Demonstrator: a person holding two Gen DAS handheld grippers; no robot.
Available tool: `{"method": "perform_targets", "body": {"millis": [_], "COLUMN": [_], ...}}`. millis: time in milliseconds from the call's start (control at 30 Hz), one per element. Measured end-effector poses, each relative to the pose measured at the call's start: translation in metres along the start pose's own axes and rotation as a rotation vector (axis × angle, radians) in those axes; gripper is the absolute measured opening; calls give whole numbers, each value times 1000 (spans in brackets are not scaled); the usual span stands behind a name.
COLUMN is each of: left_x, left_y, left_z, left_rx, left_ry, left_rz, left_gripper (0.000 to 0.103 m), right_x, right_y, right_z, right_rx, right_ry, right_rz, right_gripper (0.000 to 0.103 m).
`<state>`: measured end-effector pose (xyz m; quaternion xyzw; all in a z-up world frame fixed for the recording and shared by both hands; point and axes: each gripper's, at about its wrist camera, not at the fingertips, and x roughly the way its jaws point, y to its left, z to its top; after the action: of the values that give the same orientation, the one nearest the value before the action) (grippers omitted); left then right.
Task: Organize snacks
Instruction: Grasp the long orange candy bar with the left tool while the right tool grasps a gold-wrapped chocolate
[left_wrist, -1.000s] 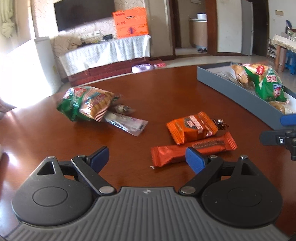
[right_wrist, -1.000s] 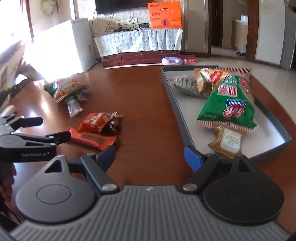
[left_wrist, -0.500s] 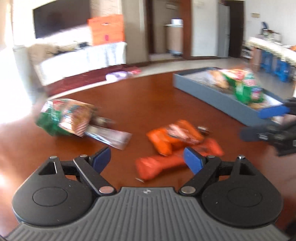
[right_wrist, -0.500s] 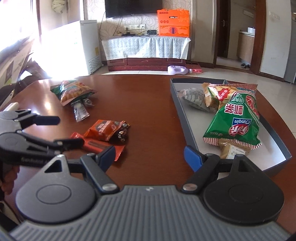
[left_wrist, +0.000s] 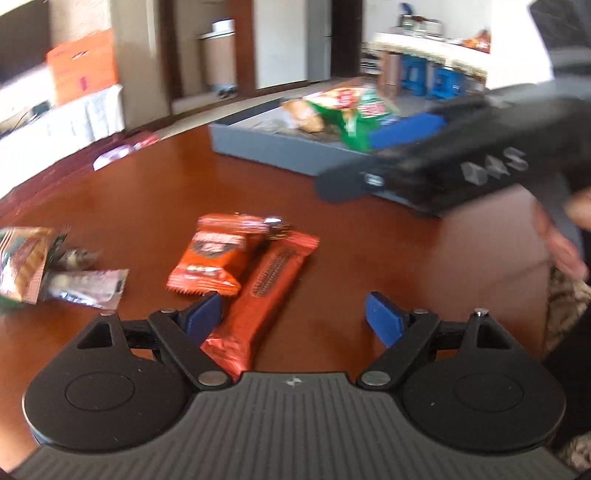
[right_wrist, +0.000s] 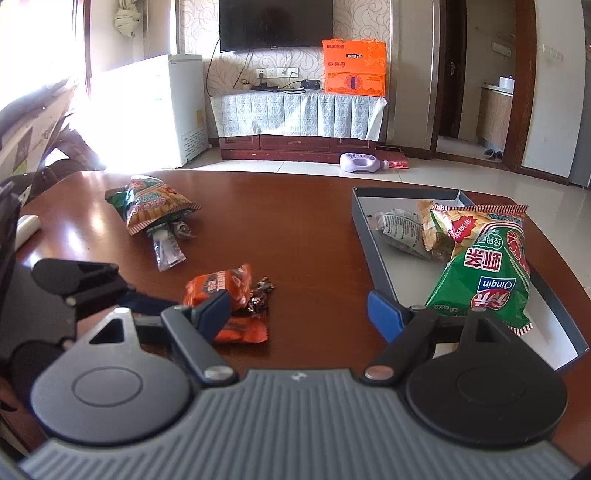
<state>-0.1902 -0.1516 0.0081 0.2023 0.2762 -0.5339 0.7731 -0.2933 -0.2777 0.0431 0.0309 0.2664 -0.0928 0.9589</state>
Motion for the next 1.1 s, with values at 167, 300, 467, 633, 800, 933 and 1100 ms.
{"method": "perform_targets", "body": {"millis": [167, 300, 467, 633, 800, 933, 1100], "left_x": [10, 11, 8, 2, -11, -11, -8], "left_y": [-2, -8, -11, -7, 5, 3, 8], "left_z": [3, 7, 7, 3, -6, -7, -6], "left_rx": [-52, -92, -119, -195, -384, -402, -430], "left_ry": [15, 9, 4, 26, 37, 21, 3], "left_rz": [73, 79, 88, 242, 413, 449, 436], "left_gripper": [86, 59, 25, 25, 25, 25, 25], "right_x": [-3, -3, -3, -1, 10, 21, 49], "right_y": [-6, -8, -6, -4, 11, 27, 30], "right_z": [-1, -2, 0, 1, 0, 2, 1], "right_rx": [31, 35, 30, 11, -25, -79, -36], "right_ry": [-7, 3, 2, 2, 24, 42, 96], "right_rz": [-8, -10, -1, -9, -3, 25, 14], "right_gripper": [83, 83, 83, 83, 82, 75, 75]}}
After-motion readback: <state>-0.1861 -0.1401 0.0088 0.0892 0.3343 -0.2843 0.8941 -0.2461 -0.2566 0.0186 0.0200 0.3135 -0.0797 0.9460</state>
